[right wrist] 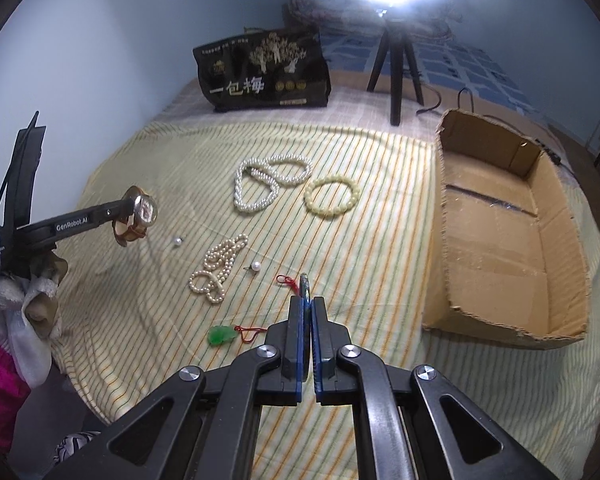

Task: Organize jewelry
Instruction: 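Carry the watch in the left tool and bangle in the right tool to the cardboard box, then open the left gripper over the box while the right gripper releases the bangle inside, then move both tools back toward the remaining jewelry on the sheet, then grasp the green jade pendant with the right gripper while the left grasps the pearl earring, then carry the jade pendant in the right tool and pearl earring in the left tool to the box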

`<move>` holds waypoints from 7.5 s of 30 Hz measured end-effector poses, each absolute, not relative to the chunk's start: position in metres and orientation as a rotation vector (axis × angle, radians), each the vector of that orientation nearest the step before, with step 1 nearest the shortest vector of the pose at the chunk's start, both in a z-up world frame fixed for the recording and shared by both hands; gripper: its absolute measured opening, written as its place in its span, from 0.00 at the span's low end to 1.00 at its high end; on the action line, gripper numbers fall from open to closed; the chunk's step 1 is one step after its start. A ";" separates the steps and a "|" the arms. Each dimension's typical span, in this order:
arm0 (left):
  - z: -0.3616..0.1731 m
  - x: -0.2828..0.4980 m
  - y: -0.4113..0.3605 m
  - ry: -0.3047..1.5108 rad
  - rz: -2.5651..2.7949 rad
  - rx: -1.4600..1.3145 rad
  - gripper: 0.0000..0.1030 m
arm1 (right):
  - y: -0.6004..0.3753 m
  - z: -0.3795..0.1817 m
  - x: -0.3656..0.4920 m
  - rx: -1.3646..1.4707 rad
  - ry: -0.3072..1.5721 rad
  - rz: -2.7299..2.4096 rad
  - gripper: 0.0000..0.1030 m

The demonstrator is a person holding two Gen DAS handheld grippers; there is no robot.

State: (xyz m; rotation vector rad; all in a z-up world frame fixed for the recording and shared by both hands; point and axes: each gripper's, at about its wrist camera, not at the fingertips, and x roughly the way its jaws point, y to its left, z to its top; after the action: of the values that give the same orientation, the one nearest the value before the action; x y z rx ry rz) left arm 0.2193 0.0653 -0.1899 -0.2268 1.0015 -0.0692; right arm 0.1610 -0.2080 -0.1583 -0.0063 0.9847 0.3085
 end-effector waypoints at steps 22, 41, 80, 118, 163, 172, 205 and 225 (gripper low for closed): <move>-0.135 0.219 -0.037 0.936 -0.265 -0.178 0.06 | -0.282 -0.109 0.138 -0.003 0.871 0.225 0.01; -0.130 0.253 -0.158 0.923 -0.411 -0.086 0.06 | -0.364 -0.096 0.165 0.028 0.833 0.087 0.01; -0.136 0.256 -0.225 0.913 -0.464 0.024 0.14 | -0.409 -0.131 0.180 0.122 0.889 0.047 0.27; -0.093 0.189 -0.021 0.809 -0.191 0.023 0.57 | -0.303 -0.095 0.113 -0.006 0.801 0.199 0.87; -0.217 0.197 0.048 1.019 -0.237 -0.106 0.37 | -0.136 -0.206 0.156 -0.195 1.086 0.636 0.71; -0.231 0.209 0.038 1.031 -0.252 -0.108 0.32 | -0.119 -0.228 0.162 -0.252 1.125 0.643 0.62; -0.245 0.220 0.021 0.992 -0.241 -0.067 0.06 | -0.117 -0.233 0.158 -0.242 1.117 0.563 0.31; -0.195 0.191 0.015 0.919 -0.267 -0.043 0.06 | -0.165 -0.173 0.131 -0.134 1.017 0.516 0.31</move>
State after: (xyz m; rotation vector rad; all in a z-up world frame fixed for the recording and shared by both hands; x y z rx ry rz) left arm 0.1913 0.0150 -0.1948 -0.0433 0.9186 -0.2674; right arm 0.1307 -0.1651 -0.1731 -0.1338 1.0165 0.5162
